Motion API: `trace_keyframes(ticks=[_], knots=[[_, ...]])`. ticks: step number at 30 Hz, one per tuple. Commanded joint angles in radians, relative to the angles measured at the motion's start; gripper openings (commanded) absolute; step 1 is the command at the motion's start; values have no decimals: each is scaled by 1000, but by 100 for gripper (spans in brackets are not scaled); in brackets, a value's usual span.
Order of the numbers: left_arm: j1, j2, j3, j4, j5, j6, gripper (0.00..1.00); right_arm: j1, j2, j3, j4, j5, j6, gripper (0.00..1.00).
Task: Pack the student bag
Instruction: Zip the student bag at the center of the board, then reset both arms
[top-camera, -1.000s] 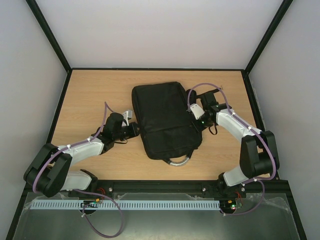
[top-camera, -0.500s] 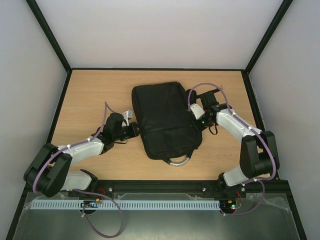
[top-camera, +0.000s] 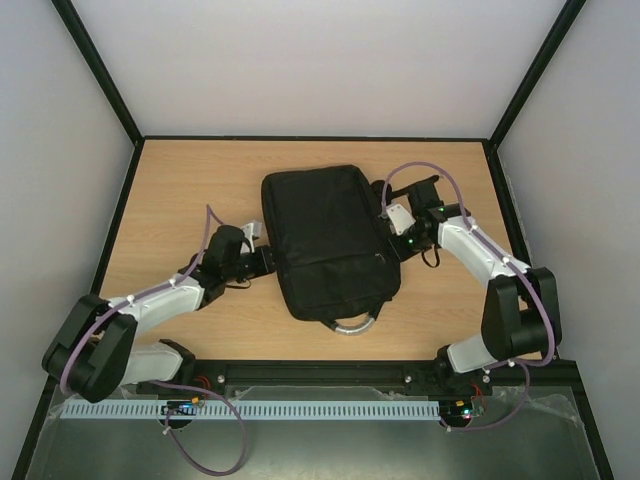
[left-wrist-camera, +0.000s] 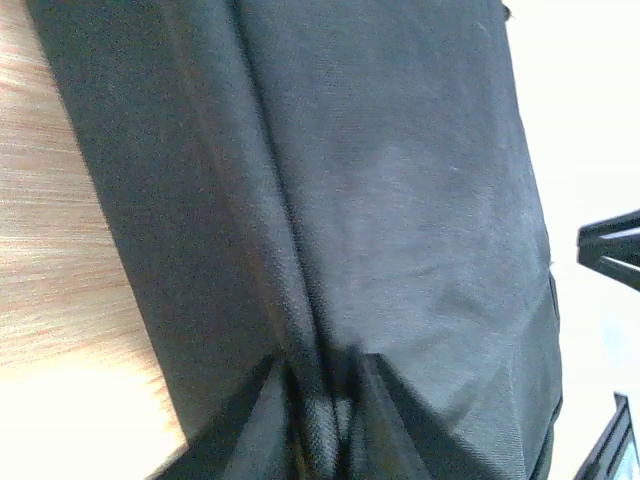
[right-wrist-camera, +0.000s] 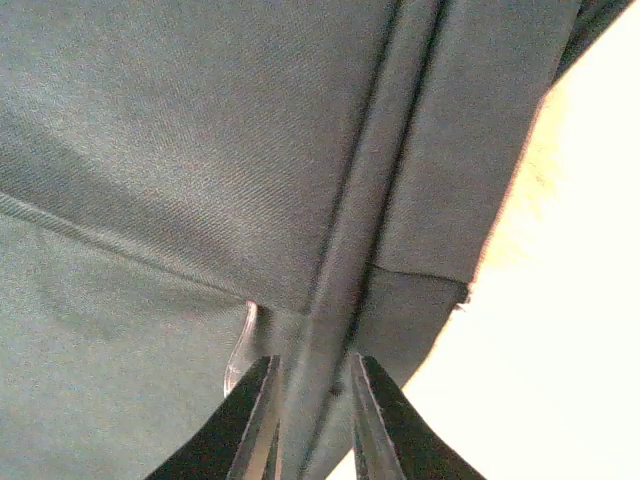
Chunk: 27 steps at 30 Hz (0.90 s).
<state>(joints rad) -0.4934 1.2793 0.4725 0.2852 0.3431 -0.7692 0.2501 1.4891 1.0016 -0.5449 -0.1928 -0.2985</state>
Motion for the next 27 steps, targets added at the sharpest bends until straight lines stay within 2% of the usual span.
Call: trace_keyframes(ticks=[1,5,6,7,9,11,13,15,17,19,22,25,27], knots=[[20,-55,61,-147,-37,63,44,-23,-72,74,-101,-15,37,26],[19,-94,151,-287,-42,121,73,-24,-109,131,-128,-44,50,33],[21,-102,179,-324,-43,142,89,-24,-119,147,-129,-47,59,34],[21,-108,215,-364,-46,165,98,-23,-131,166,-127,-51,66,37],[21,-117,296,-453,-60,214,99,-23,-158,204,-117,-50,83,43],[21,-125,390,-559,-82,266,99,-23,-191,239,-83,-28,108,55],[21,-131,483,-634,-120,319,99,-24,-237,265,-37,-7,130,72],[22,-138,577,-695,-156,380,99,-24,-292,269,29,10,159,97],[21,-151,659,-735,-220,433,99,-23,-359,251,108,19,217,99],[21,-173,676,-744,-335,465,99,-24,-411,200,179,-9,247,99],[21,-202,623,-740,-517,461,99,-24,-490,75,308,-51,328,99],[18,-257,533,-696,-546,450,99,-24,-549,-67,440,31,447,99],[18,-311,454,-635,-572,469,99,-23,-552,-117,456,103,479,99]])
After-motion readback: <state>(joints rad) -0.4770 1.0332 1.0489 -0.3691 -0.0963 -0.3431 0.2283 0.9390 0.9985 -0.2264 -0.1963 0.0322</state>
